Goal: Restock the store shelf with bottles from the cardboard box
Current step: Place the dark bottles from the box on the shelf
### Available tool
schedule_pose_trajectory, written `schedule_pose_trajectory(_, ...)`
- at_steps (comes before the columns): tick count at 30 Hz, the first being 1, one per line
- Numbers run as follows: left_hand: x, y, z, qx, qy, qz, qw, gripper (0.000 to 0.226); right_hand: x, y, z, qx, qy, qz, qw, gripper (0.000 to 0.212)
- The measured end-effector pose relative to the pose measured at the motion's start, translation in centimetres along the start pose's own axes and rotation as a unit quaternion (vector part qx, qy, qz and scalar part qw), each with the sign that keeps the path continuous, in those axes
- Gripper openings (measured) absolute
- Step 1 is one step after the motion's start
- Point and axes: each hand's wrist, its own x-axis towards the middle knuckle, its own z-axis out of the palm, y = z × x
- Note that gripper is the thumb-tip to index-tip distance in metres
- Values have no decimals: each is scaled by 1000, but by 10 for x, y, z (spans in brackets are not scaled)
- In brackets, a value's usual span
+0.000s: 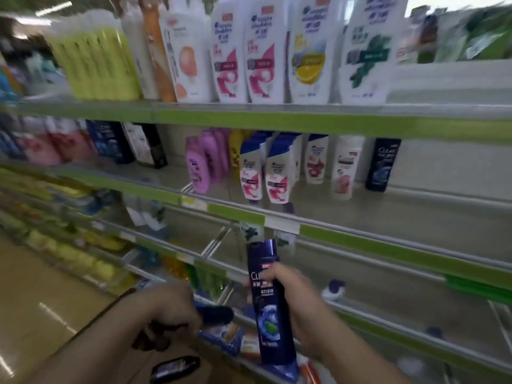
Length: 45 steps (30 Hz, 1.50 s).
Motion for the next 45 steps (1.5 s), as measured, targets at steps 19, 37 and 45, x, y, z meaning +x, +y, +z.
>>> schedule_pose_trajectory(19,-91,245,-110,-21,259,322,910,31,-91,-185,-155,-147,279,-253,915,20)
schedule_pose_trajectory(37,28,278,-133,-113,304,340,883,35,5,-240,-197,-329,366,-177,852,14)
schedule_pose_trajectory(45,42,301,-153,-51,254,303,917,31,44,-249,-215,-320,331,-147,875,23)
